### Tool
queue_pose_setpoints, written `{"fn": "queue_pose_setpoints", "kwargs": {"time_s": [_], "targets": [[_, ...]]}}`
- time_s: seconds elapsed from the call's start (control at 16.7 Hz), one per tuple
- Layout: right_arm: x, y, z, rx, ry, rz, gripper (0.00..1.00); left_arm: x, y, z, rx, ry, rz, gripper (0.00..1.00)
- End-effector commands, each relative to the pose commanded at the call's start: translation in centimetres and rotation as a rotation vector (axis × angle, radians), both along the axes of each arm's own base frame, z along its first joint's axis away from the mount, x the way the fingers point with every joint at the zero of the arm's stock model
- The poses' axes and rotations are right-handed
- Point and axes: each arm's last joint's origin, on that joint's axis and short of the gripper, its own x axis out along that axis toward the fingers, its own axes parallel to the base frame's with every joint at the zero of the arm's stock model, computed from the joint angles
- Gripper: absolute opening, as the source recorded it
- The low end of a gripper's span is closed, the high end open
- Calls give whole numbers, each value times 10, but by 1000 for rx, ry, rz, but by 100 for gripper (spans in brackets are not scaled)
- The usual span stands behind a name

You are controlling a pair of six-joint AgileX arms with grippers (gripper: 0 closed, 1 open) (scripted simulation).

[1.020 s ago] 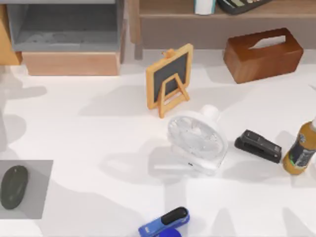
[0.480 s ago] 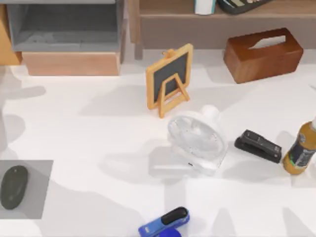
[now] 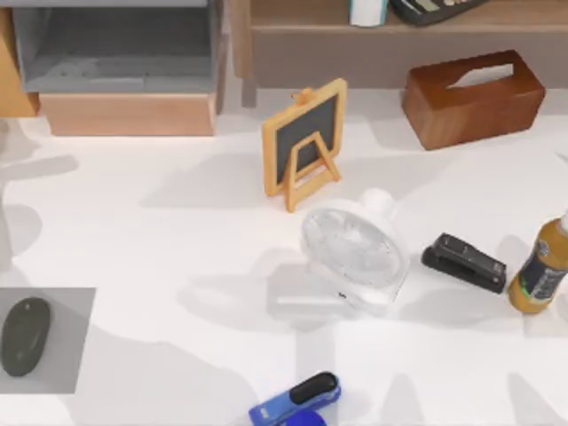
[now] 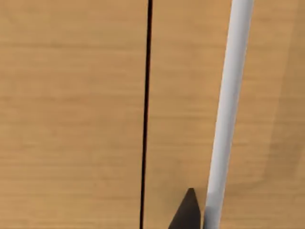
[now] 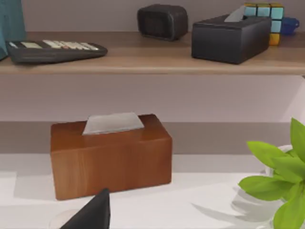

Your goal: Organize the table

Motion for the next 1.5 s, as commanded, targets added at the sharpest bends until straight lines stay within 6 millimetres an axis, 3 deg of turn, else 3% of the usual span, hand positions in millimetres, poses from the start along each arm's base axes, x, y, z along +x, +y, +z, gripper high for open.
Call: {"fn": "queue_pose_setpoints", "kwargs": {"time_s": [0.3, 0.36, 0.54, 0.9, 1.2, 1.32, 1.5], "targets": [[0, 0, 0, 0, 0, 0, 100, 0, 0, 0, 0, 0, 0, 100], [0, 0, 0, 0, 0, 0, 100, -5, 0, -14, -22, 43, 4, 100], [0, 0, 0, 0, 0, 0, 100, -12, 0, -11, -22, 38, 2, 100], [0, 0, 0, 0, 0, 0, 100, -43, 0, -12, -22, 41, 3, 100], [0, 0, 0, 0, 0, 0, 100, -44, -1, -15, -24, 47, 0, 100], [0, 0, 0, 0, 0, 0, 100, -41, -12, -6, -36, 29, -6, 100], [0, 0, 0, 0, 0, 0, 100, -34, -56, 24, -100, -26, -33, 100]]}}
